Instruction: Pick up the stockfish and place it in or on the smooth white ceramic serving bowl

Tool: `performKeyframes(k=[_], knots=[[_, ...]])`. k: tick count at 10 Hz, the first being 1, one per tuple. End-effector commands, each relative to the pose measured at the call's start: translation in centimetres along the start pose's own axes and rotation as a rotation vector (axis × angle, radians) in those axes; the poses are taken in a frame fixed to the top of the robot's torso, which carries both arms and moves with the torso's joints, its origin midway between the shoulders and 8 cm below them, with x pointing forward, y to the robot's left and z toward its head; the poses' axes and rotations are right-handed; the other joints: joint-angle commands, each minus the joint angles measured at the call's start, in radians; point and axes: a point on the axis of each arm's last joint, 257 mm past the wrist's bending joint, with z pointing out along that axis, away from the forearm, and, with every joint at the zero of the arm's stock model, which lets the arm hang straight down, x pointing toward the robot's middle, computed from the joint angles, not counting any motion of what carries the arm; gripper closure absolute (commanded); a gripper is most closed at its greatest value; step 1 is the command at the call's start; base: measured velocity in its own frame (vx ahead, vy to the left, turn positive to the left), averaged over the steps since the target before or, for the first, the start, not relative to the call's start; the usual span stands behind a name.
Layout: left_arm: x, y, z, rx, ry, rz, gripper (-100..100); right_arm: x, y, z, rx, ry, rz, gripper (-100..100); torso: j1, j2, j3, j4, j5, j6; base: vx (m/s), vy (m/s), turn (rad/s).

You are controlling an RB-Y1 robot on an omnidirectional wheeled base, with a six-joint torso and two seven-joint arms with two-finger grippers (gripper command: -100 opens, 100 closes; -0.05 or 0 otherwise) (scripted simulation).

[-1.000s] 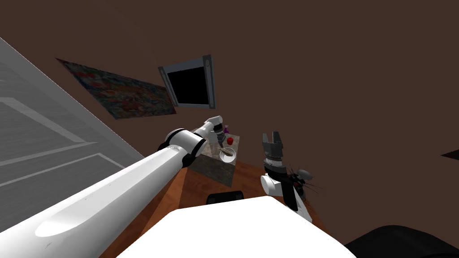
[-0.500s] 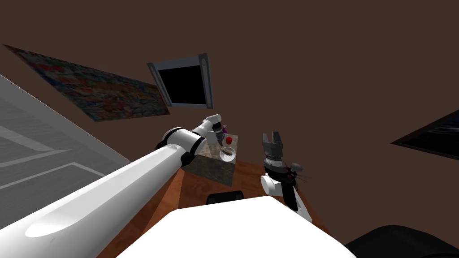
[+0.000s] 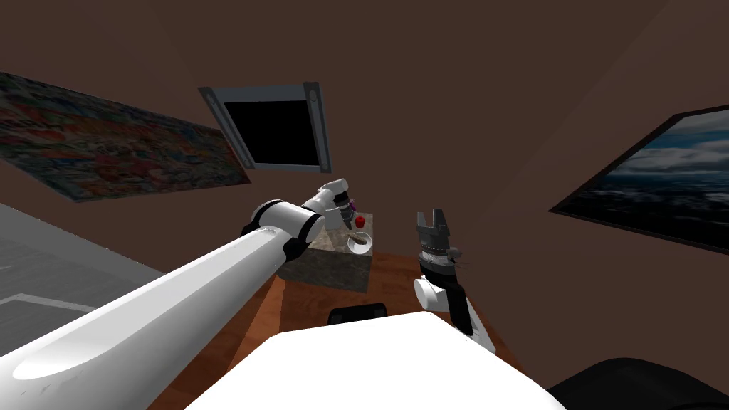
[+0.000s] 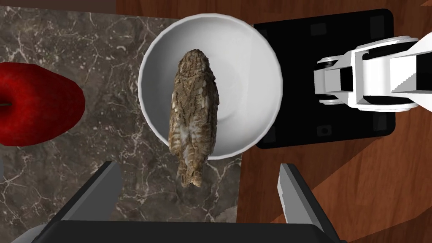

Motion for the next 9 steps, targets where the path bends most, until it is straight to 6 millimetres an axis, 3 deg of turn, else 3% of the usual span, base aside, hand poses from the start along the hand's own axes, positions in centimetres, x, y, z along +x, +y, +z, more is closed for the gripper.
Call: performKeyframes(k=[1, 3, 5, 6, 9], knots=[[0.0, 0.1, -0.1, 0.0, 0.0, -0.002, -100, 0.0, 0.0, 0.0, 0.0, 0.0, 0.0, 0, 0.0, 0.0, 0.0, 0.0, 0.0, 0.0, 0.009, 0.004, 0.027], [-0.9, -0.5, -1.5, 0.024, 0.004, -0.074, -100, 0.0, 0.0, 0.0, 0.0, 0.0, 0.0, 0, -0.003, 0.0, 0.0, 0.0, -0.001, 0.002, -0.03, 0.056, -0.319], [-0.8, -0.5, -1.1, 0.022, 0.005, -0.067, -100, 0.0, 0.0, 0.0, 0.0, 0.0, 0.0, 0, 0.001, 0.001, 0.001, 0.0, 0.0, 0.0, -0.027, 0.066, -0.074], [-0.8, -0.4, -1.2, 0.019, 0.004, -0.071, 0, 0.0, 0.0, 0.0, 0.0, 0.0, 0.0, 0, -0.001, 0.0, 0.0, 0.0, 0.0, 0.0, -0.003, 0.007, 0.002], [-0.9, -0.4, -1.2, 0.02, 0.004, -0.071, 0, 0.0, 0.0, 0.0, 0.0, 0.0, 0.0, 0, -0.004, -0.001, -0.001, 0.0, -0.001, 0.0, 0.0, 0.0, 0.0]])
